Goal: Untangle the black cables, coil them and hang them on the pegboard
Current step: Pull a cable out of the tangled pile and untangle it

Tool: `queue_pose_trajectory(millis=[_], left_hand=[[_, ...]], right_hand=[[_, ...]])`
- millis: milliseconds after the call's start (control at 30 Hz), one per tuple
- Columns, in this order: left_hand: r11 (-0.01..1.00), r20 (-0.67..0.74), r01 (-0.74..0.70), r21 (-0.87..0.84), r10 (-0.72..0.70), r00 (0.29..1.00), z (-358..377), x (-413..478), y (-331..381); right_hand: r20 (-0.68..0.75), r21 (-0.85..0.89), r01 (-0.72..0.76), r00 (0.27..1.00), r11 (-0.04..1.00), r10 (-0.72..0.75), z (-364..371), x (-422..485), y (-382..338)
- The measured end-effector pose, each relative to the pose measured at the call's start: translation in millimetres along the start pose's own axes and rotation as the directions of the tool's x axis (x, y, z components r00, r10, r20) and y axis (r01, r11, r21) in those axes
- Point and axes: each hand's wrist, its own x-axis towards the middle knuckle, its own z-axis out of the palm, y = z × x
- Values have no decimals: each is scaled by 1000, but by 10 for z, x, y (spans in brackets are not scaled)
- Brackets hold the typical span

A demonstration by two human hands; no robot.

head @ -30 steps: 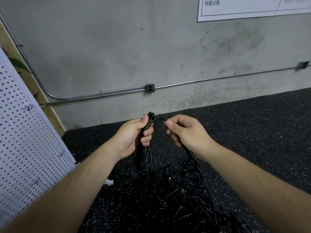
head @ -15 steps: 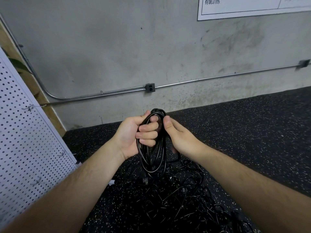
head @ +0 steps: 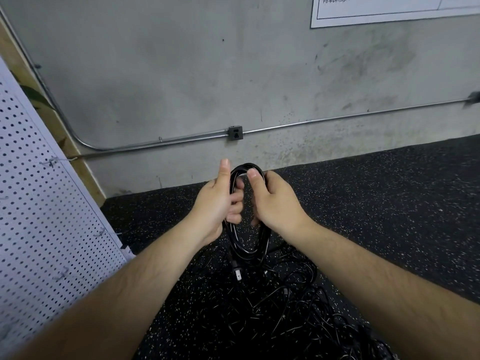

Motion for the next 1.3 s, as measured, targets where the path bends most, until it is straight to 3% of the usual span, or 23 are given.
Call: queue_pose_trajectory(millis=[167, 300, 467, 567, 733, 900, 1033, 1133, 1233, 1300], left_hand=[[989, 210, 113, -93, -92, 973, -101, -7, 57], [997, 146, -26, -78, 37, 989, -42, -15, 93], [975, 67, -66, -214, 82, 994, -278, 153, 236], [953, -11, -102, -285, 103, 995, -419, 236, 275], [933, -90, -142, -330, 119, 989, -524, 322, 268], [944, -146, -194, -267, 159, 976, -534, 324, 234], [961, -193, -229, -158, 197, 961, -515, 287, 203], [957, -215, -248, -149, 213, 953, -509, 276, 203], [953, -239, -262, -154, 221, 946, -519, 282, 215], [952, -250, -255, -170, 208, 946, -517, 281, 224]], right_hand=[[89, 66, -23, 996, 998, 18, -13, 0, 63], [187, 116, 33, 981, 993, -55, -117, -37, 100], [455, -82, -65, 886, 994, 95, -250, -112, 354], [521, -258, -37, 836, 965, 172, -263, -137, 509], [484, -405, -97, 821, 909, 304, -250, -170, 604], [373, -210, -256, 871, 944, 319, -198, -176, 628], [173, -216, -190, 958, 958, 229, -147, -205, 491], [253, -329, -11, 962, 944, 100, -120, -243, 400], [407, -311, -40, 897, 950, 171, -110, -302, 328], [444, -370, 71, 889, 926, 109, -116, -320, 319]])
